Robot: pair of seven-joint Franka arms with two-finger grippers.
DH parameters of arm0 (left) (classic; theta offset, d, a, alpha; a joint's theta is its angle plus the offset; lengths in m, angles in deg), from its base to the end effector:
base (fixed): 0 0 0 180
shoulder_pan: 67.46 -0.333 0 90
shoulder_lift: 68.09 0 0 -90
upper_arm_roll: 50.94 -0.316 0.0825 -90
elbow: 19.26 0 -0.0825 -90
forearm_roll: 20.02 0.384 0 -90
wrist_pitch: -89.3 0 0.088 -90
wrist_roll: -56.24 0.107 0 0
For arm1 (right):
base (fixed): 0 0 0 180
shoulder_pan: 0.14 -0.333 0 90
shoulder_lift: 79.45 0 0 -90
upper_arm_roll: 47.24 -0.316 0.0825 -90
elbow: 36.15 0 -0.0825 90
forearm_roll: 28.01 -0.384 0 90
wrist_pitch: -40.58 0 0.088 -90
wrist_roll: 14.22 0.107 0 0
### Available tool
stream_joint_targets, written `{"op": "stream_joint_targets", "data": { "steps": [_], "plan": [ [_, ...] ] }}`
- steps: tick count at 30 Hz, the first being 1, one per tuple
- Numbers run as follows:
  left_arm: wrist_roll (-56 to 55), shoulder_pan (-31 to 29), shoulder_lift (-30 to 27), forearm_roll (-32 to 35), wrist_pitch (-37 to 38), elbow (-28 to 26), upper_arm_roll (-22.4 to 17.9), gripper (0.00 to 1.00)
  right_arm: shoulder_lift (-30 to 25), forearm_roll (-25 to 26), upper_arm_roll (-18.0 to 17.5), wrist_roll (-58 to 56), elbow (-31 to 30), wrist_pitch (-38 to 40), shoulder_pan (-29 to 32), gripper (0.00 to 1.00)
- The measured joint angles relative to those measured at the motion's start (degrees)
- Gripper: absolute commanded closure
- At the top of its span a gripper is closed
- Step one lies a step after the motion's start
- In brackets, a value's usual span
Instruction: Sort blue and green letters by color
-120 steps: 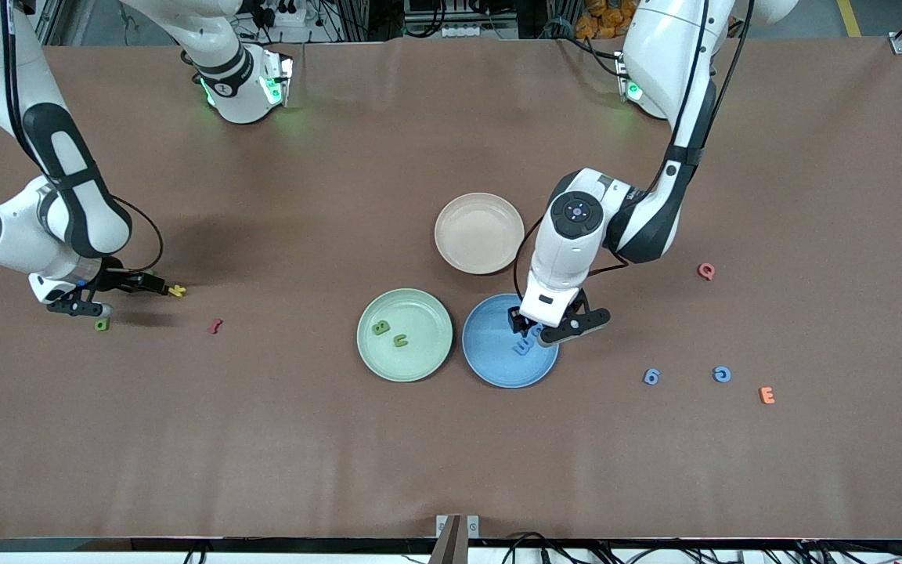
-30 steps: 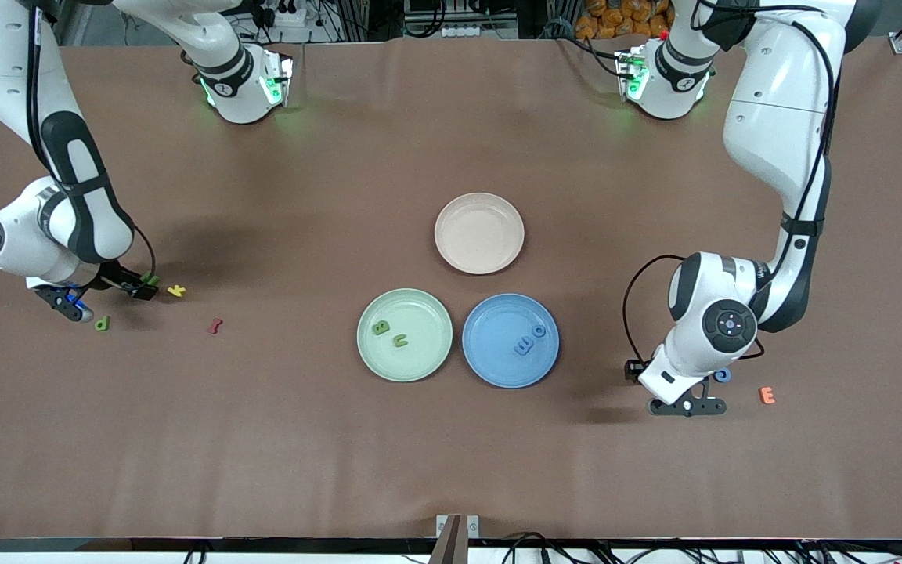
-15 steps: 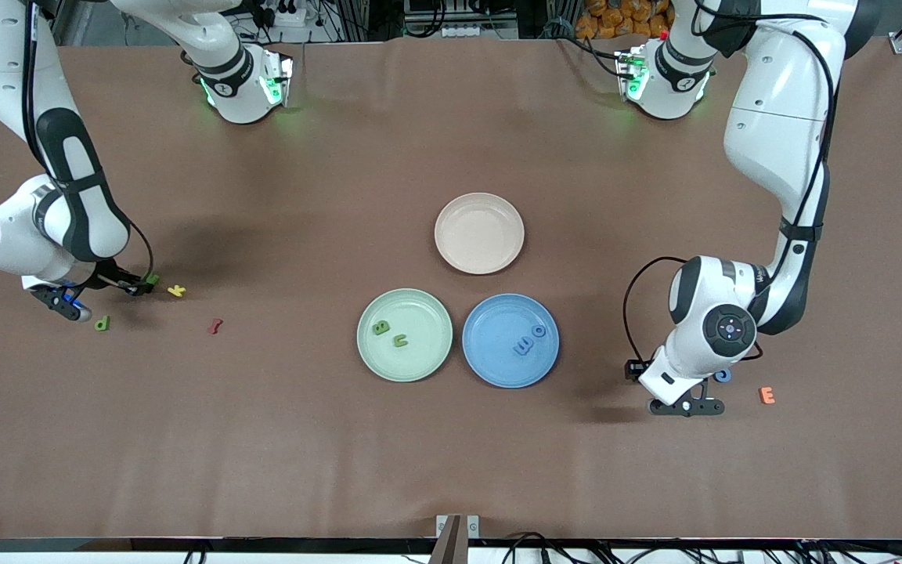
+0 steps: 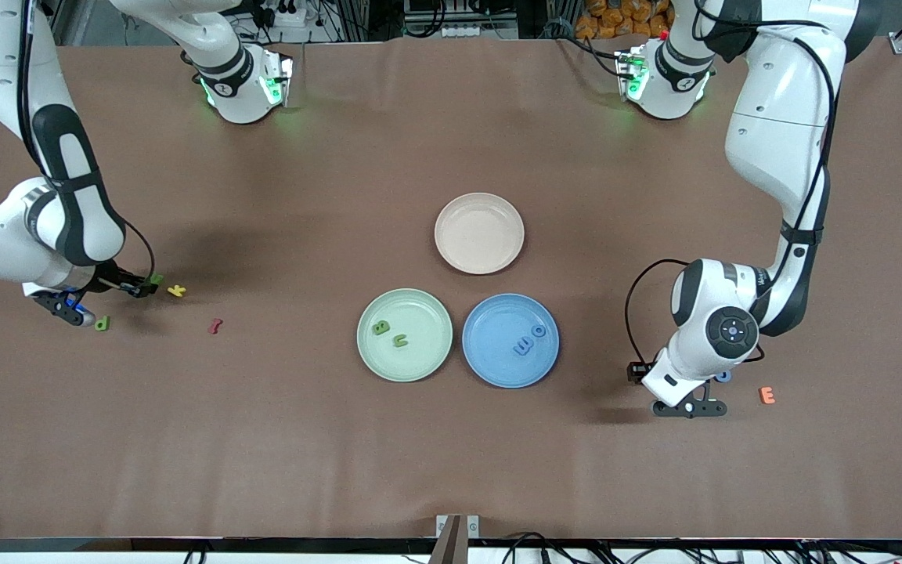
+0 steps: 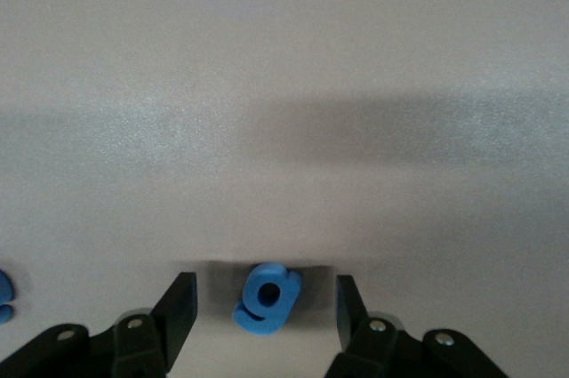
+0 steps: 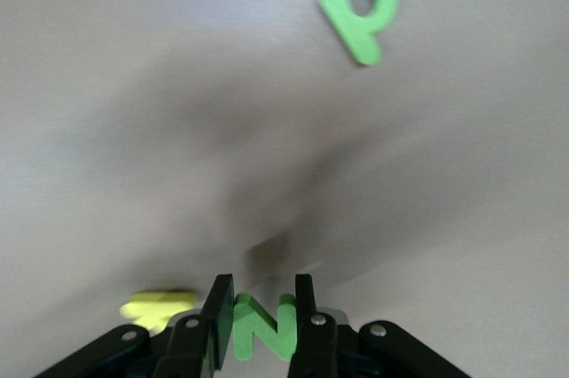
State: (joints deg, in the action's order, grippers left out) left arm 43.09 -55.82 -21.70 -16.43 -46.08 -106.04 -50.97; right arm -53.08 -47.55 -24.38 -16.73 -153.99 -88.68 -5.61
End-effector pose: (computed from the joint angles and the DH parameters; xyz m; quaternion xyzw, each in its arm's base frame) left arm 0.6998 -0.1430 0.1852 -0.9995 0.0085 -0.0237 0.0180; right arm 0.5454 -0.1613 0.2093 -0.9650 0.2393 0.0954 0.0483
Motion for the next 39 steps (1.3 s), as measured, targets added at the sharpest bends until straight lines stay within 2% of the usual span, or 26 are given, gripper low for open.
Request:
{"op": "stream_joint_targets", "data": {
  "steps": [9, 17, 22, 30, 39],
  "plan": [
    [0.0, -0.1, 0.3, 0.0, -1.1, 0.0, 0.1, 0.44, -0.6, 0.0, -0.1, 8.0, 7.0, 8.1, -3.9, 0.93],
    [0.0, -0.1, 0.3, 0.0, -1.6, 0.0, 0.1, 0.54, -0.6, -0.1, -0.7, 24.5, 12.4, 13.2, -11.3, 0.93],
    [0.0, -0.2, 0.3, 0.0, -1.7, 0.0, 0.2, 0.58, -0.6, -0.1, -2.5, 35.3, 14.4, 13.6, -14.9, 0.93],
    [0.0, -0.2, 0.4, 0.0, -1.8, 0.0, 0.3, 0.66, 0.5, -0.1, -7.8, 49.4, 17.6, 13.1, -16.0, 0.93],
    [0.0, -0.3, 0.5, 0.0, -1.8, 0.0, 0.3, 0.72, 4.3, -0.3, -8.8, 63.9, 23.7, 12.8, -21.2, 0.93]
  ]
}}
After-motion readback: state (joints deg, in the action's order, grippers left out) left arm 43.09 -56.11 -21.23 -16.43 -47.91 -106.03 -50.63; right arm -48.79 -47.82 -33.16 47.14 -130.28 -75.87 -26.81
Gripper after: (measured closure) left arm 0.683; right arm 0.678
